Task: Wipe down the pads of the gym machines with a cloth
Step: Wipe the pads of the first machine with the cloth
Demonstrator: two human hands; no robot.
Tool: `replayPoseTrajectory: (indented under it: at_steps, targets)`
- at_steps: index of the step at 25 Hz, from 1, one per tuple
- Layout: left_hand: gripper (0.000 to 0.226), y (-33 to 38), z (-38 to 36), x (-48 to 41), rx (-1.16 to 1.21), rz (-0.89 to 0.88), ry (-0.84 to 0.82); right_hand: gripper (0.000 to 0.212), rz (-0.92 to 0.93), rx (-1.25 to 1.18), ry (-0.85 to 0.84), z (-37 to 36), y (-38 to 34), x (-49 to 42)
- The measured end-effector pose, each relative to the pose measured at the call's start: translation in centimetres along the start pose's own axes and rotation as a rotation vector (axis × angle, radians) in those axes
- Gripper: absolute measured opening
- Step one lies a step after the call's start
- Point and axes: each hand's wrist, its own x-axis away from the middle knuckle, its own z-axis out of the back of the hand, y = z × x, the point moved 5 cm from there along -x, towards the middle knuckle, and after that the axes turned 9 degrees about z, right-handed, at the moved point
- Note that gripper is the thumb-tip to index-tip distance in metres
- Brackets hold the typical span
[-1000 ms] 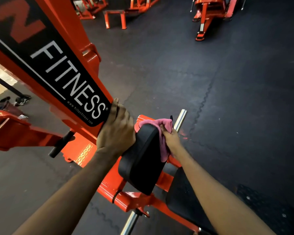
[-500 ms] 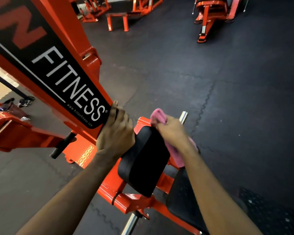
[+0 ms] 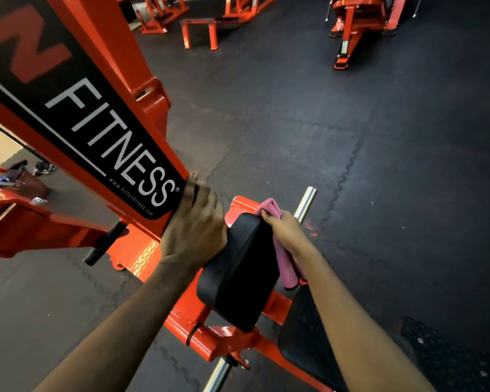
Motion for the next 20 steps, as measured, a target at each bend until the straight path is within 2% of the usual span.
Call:
replayPoseTrajectory:
  at_steps: [3,6,8,11,13,16,18,20]
  targets:
    - [0.032,0.0,-0.1,-0.1,0.010,0.002,-0.010,0.018,0.122,-0.132,0.005,-1.2,-1.2,0.3]
    - [0.032,0.1,-0.1,0.0,0.000,0.010,-0.028,0.011,-0.026,-0.364,0.189,-0.6,2.6,1.4]
    - [0.032,0.1,-0.1,-0.1,0.001,0.008,-0.031,0.013,-0.146,-0.354,0.194,-0.2,5.3,1.5]
    - [0.031,0.1,-0.3,-0.1,0.015,0.009,-0.044,0.021,-0.178,-0.175,0.150,0.1,4.9,0.2]
    - [0.031,0.1,-0.3,-0.1,0.018,0.004,-0.049,0.023,-0.042,-0.134,0.135,-0.2,1.8,-0.3]
    - [0.031,0.0,-0.4,0.0,0.033,-0.002,-0.073,0.019,0.206,-0.303,0.127,-1.2,-1.2,1.3]
    - [0.030,0.2,-0.6,-0.1,0.042,-0.002,-0.069,0.015,0.134,-0.298,0.266,-0.8,1.6,2.4]
    - [0.031,0.1,-0.5,-0.2,0.032,-0.004,-0.062,0.014,0.025,-0.287,0.317,-0.3,6.1,3.3]
